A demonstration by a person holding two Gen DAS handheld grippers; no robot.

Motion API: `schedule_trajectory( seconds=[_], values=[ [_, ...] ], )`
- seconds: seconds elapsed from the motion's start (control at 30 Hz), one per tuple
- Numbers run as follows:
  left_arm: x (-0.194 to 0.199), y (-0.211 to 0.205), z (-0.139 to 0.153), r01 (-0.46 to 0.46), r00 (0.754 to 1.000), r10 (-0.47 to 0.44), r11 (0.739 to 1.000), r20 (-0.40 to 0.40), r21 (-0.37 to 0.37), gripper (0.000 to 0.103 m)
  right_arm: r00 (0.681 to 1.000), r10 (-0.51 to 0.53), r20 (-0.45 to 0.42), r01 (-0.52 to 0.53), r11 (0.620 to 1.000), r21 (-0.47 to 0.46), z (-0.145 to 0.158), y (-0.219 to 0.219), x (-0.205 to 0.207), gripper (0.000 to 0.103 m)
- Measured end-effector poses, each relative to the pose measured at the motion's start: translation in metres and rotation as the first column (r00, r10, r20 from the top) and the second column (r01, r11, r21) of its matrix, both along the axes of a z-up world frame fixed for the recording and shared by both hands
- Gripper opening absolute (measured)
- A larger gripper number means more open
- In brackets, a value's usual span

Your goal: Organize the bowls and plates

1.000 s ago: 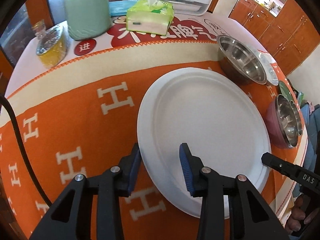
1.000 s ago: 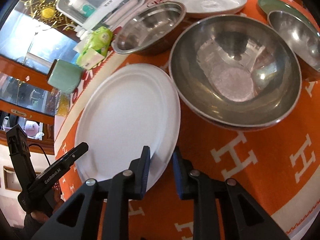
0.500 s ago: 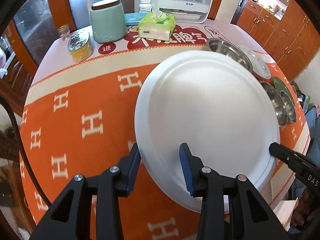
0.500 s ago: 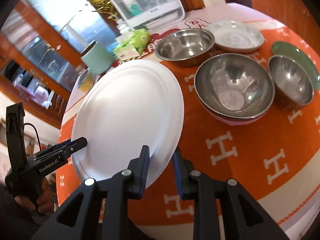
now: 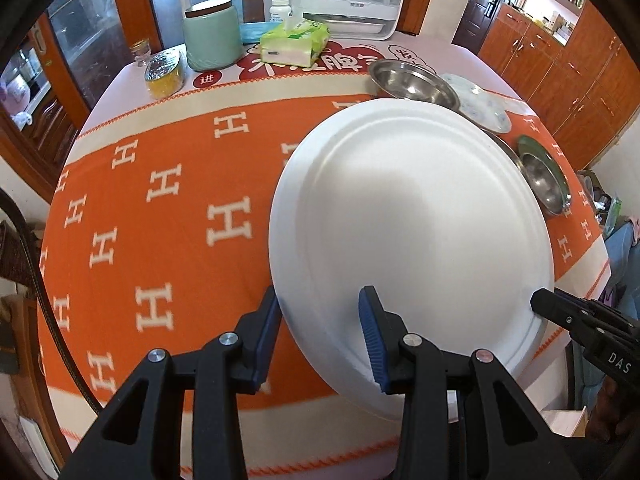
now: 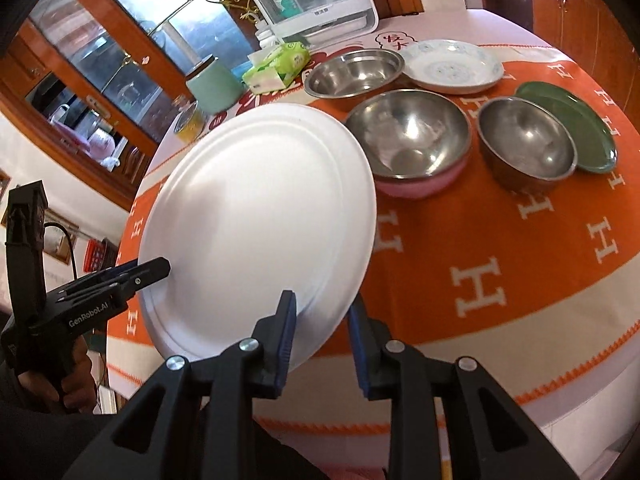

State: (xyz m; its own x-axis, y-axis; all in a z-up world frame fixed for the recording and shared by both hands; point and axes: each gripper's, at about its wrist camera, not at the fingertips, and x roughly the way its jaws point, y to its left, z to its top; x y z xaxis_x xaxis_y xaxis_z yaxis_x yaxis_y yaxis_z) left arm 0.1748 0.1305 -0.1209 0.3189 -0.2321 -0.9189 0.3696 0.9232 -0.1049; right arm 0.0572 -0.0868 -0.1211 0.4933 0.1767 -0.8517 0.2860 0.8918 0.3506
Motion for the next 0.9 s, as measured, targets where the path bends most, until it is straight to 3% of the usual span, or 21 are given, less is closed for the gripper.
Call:
schedule_trajectory(
  seconds=[0.43,0.9],
  values=[
    [-0.077,-0.05,-0.019,-0.04,0.998,0.042,0.999,-0.046,0.032,0.038,0.99,0.094,-0.101,-0.097,0.995,-0.023,-0.014,-0.045,-0.044,0.026],
    [-0.11,-0.109,-0.055,0.025,0.992,-0.013,0.996,-0.128,0.09,0.038,0.972,0.089,-0.215,-0.094,0.996,-0.012,-0.049,-0.091,-0.076,0.03]
  ],
)
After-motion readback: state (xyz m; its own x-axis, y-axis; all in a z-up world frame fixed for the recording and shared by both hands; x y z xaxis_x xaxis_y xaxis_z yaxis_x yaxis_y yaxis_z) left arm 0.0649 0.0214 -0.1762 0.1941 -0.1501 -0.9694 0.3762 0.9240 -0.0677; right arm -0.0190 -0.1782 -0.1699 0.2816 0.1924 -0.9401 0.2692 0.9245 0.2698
